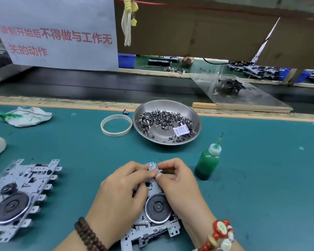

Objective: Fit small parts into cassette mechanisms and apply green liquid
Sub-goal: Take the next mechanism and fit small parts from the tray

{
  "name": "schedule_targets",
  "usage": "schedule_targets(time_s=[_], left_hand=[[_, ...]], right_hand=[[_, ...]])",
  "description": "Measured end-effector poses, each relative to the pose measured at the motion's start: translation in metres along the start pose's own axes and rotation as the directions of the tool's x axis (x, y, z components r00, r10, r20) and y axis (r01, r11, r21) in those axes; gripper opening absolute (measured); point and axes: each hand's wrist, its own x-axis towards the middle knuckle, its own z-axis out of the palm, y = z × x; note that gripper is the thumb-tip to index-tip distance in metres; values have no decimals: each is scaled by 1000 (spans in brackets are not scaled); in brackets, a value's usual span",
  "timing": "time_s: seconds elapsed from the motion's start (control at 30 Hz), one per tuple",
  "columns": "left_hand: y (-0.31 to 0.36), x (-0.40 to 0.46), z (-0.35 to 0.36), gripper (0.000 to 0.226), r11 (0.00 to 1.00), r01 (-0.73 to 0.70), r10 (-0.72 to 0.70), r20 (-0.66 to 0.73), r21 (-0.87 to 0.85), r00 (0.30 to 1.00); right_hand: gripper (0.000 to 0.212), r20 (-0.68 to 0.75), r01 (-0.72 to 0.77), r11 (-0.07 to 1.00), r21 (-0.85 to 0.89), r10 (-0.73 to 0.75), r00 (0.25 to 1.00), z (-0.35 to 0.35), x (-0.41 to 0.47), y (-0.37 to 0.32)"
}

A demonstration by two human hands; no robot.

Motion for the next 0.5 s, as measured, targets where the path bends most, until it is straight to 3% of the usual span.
schedule_targets(time_s=[0.2,0.33,0.5], left_hand=[[-2,0,0,38,988,-88,90,-12,127,996],[-2,0,-1,30,970,-119,123,-9,211,992],[2,0,-5,34,993,-19,13,52,116,999]], right_hand=[[14,-7,-22,1000,-21,22,1000,1,-1,1],[12,16,-10,999,-33,11,1000,-3,-4,-4],[21,53,161,948,-275,-152,987,-18,-23,-10]])
